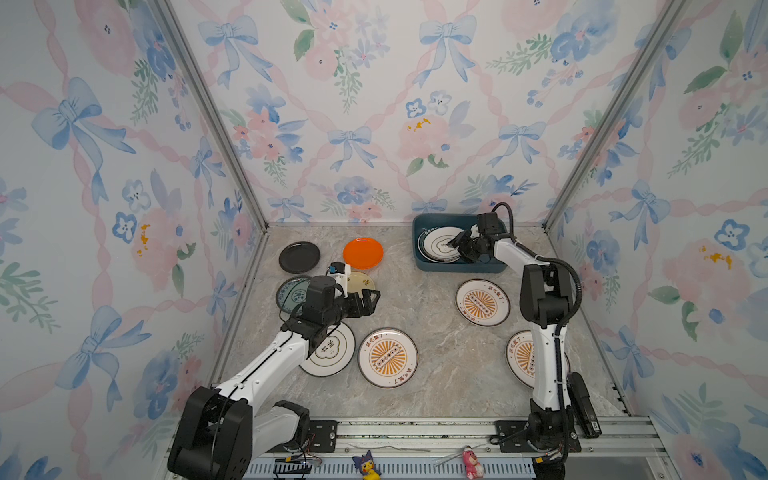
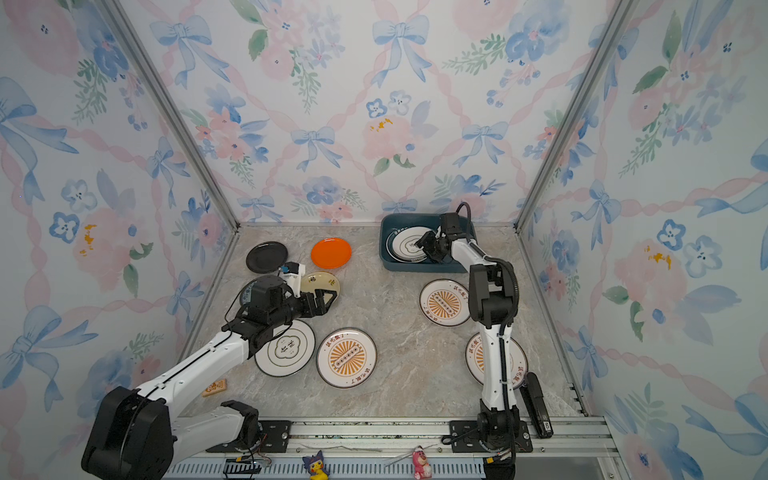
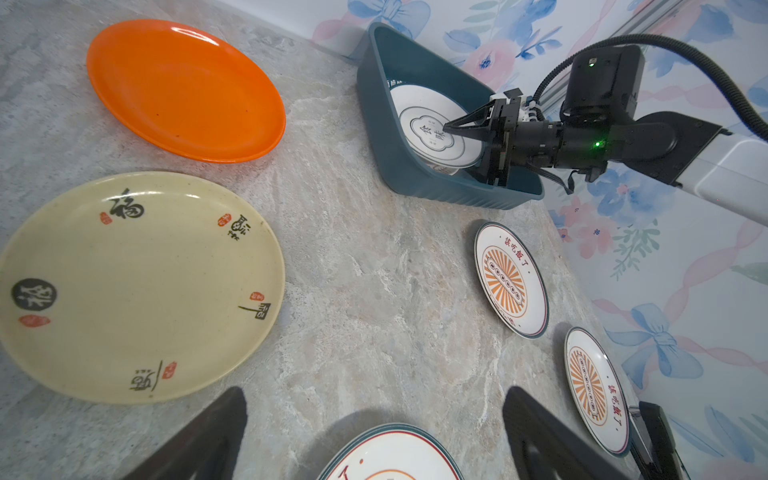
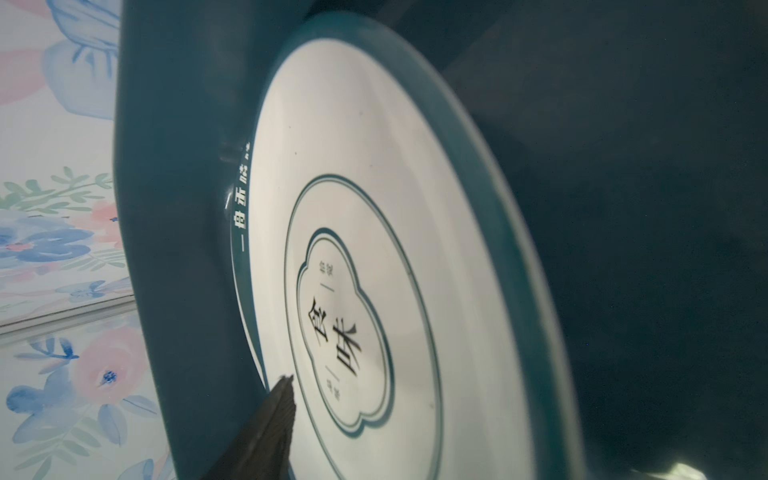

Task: Place the plates into the plastic bin on the countertop
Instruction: 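Lower the white plate into the teal bin and open the right gripper, then move the left gripper to the cream plate while the right gripper withdraws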

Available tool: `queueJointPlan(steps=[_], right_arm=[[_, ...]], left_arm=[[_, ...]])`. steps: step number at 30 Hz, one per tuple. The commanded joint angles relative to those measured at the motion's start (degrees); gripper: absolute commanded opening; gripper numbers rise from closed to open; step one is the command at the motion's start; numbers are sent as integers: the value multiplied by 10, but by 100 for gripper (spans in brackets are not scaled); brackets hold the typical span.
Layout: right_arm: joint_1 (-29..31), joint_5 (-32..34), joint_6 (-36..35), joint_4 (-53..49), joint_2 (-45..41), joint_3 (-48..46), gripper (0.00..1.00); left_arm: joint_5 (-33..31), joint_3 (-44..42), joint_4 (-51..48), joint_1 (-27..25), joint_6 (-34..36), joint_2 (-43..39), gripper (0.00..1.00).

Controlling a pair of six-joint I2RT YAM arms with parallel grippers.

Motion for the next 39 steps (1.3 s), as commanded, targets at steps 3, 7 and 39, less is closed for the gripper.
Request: queueJointPlan(steps=[3,7,39], right_arm=[[11,71,-65,-120,-27,41,57],[19,105,-95,-168,-28,72,58],[94,133,-173,-56,-310,-150,61]], left_arm=[[7,-12,-1,5,-5,-2,98],[5,-13,-1,5,-4,-4,98],[-18,-28,21,68,-25,54,98]])
